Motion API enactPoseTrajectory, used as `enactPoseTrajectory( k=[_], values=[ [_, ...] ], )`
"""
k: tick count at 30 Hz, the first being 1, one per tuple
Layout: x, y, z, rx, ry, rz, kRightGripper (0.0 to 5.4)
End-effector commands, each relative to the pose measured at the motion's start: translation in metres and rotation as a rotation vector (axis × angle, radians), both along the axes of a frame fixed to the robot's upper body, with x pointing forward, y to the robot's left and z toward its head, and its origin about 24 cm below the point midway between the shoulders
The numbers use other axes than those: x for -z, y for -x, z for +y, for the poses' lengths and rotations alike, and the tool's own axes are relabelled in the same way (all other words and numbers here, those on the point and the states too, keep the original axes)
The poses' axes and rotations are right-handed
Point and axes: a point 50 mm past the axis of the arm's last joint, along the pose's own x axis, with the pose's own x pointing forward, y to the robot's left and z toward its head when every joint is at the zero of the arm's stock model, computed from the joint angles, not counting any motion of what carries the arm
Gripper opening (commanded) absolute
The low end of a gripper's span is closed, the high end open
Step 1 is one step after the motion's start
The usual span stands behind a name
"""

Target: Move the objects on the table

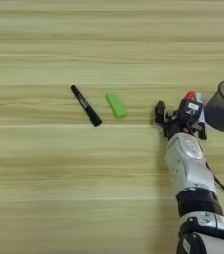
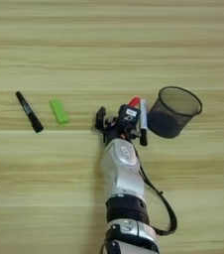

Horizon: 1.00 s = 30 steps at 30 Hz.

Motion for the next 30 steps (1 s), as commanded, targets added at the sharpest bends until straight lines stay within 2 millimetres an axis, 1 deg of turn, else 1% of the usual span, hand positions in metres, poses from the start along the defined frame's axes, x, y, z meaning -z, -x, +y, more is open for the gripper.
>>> enactPoseTrajectory(
  k=[1,2,3,7,15,20,24,27,30],
  values=[
    [0.020,0.005,0.015,-0.050,-0.200,0.121,3.21],
    [0.021,0.005,0.016,-0.049,-0.236,0.127,3.14],
    [0.021,0.004,0.016,-0.048,-0.268,0.129,2.89],
    [0.020,0.002,0.017,-0.077,-0.366,0.141,2.27],
    [0.012,-0.012,0.003,-0.065,-0.356,0.141,1.21],
    [0.014,-0.013,0.000,-0.055,-0.362,0.152,0.70],
    [0.010,-0.020,0.001,-0.077,-0.363,0.145,0.38],
    [0.008,-0.025,-0.008,-0.052,-0.341,0.152,0.10],
    [0.001,-0.030,-0.019,-0.032,-0.319,0.142,0.02]
  ],
)
